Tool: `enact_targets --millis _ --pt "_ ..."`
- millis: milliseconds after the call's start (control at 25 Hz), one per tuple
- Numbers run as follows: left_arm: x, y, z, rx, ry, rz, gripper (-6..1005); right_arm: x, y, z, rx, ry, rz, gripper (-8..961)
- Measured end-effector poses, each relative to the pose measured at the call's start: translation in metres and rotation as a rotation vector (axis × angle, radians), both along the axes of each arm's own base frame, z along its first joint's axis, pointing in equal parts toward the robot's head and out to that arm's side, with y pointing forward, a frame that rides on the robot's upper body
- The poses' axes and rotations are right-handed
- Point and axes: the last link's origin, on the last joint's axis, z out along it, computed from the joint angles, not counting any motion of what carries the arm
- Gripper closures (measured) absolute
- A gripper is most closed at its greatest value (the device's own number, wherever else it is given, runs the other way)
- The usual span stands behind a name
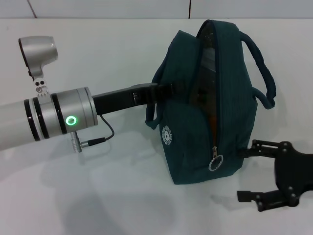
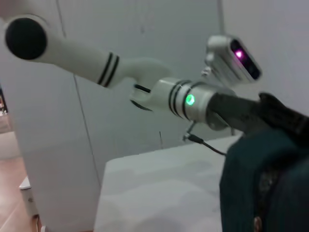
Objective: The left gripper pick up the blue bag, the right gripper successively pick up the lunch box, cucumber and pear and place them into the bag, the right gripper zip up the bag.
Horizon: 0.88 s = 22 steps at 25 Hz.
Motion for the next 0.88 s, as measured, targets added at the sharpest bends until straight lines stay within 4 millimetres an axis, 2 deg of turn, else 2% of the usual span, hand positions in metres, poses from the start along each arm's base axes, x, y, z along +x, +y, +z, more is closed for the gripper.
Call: enact_targets --millis 280,680,880 --pt "0.002 0.001 0.0 -0.002 0.0 -0.005 967 -0.002 0.006 -0.021 -0.015 -0.02 -0.024 62" --pt "0.001 0.0 0.0 -0.002 -0.001 -0.005 967 -0.015 0.009 -0.042 -0.031 -0.03 0.01 63" --pt "0.001 0.0 0.0 -0.002 -0.001 -0.004 967 -0.015 0.012 -0.05 -0.023 -0.058 0.006 64"
